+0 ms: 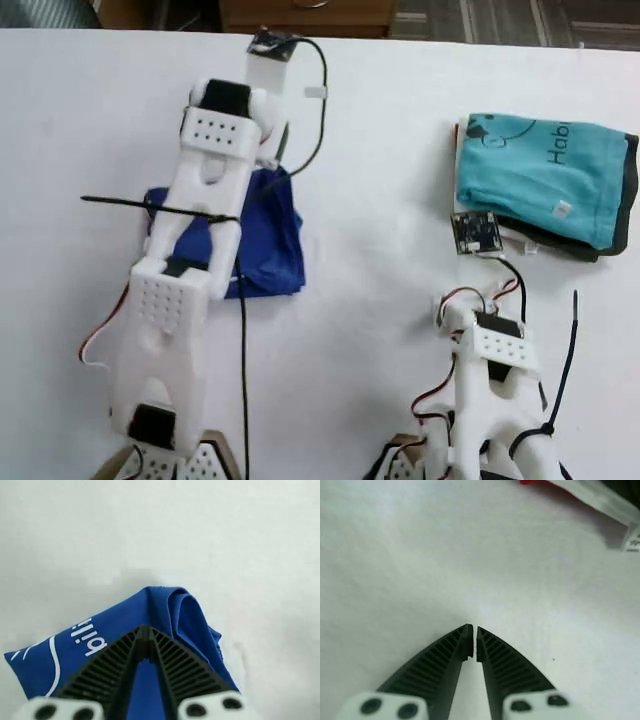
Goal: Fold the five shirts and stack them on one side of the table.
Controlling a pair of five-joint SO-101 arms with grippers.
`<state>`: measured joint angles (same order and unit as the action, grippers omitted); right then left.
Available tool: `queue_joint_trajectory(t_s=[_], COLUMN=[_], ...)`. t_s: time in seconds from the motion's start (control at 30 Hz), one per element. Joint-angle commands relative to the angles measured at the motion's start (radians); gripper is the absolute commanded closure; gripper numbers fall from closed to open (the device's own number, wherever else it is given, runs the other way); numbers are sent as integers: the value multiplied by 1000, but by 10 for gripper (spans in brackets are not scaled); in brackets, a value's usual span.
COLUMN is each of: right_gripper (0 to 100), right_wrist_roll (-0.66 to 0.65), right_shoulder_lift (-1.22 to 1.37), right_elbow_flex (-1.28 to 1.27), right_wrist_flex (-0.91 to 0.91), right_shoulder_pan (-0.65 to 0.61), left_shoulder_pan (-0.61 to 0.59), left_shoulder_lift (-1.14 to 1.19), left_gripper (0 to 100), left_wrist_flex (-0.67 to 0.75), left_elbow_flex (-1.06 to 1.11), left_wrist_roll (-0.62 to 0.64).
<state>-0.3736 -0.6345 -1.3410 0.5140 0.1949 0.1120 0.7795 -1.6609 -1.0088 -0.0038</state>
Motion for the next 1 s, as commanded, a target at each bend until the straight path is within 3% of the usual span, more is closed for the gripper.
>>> queue_joint_trajectory(t_s=[0.0, 0.3, 0.63, 0.97], right_gripper=[978, 978, 978, 978], right_wrist_roll=[-6, -6, -6, -6], right_shoulder_lift=[-31, -30, -30, -30], right_elbow_flex=[9, 9, 9, 9], right_wrist_flex=[-19, -19, -19, -19], right_shoulder_pan=[-5, -5, -5, -5], left_shoulder_pan=[17, 20, 123, 106], left_shoulder_lift=[6, 157, 215, 253], left_gripper=[969, 971, 969, 969], left_wrist_flex=[-41, 28, 25, -25], left_elbow_flex=[13, -13, -193, -263], left_wrist_roll=[3, 8, 5, 5])
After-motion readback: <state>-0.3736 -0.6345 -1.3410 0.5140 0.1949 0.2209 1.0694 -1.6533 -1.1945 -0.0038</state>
